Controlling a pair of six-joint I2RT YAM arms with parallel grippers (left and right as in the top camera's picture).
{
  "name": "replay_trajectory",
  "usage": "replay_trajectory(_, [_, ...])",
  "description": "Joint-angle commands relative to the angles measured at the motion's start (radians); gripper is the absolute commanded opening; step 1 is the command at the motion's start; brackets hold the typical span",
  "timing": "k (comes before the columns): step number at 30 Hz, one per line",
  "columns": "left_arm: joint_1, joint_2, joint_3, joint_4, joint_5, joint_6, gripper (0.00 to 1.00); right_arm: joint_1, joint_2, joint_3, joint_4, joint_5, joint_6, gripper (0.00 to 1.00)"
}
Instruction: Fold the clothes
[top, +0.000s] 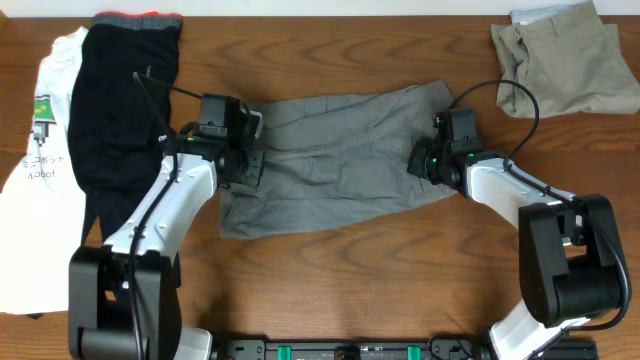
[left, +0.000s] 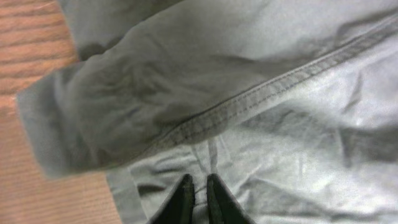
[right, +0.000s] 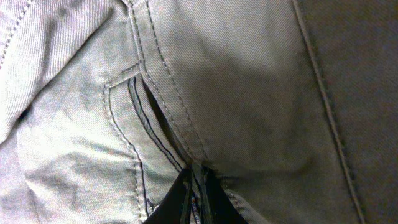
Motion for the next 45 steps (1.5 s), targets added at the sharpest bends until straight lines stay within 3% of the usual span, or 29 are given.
replay_trajectory(1, [0.000, -0.011, -0.009, 0.001, -0.001, 0.010, 0.06, 0.009, 0.097, -0.056, -0.033, 0.014, 0.012, 0.07])
replay_trajectory(15, [0.001, 0.116, -0.009, 0.053, 0.043, 0.027, 0.06, 0.008, 0.097, -0.056, -0.029, 0.019, 0.012, 0.07])
replay_trajectory(24, [0.001, 0.263, -0.008, 0.372, -0.073, 0.029, 0.06, 0.008, 0.097, -0.056, -0.032, 0.019, 0.012, 0.06])
replay_trajectory(34, [0.004, 0.270, -0.008, 0.744, -0.179, 0.026, 0.06, 0.008, 0.097, -0.056, -0.035, 0.029, 0.012, 0.07])
replay_trajectory(45, [0.007, 0.368, -0.008, 0.713, -0.179, -0.006, 0.06, 0.008, 0.097, -0.055, -0.013, 0.037, 0.002, 0.10])
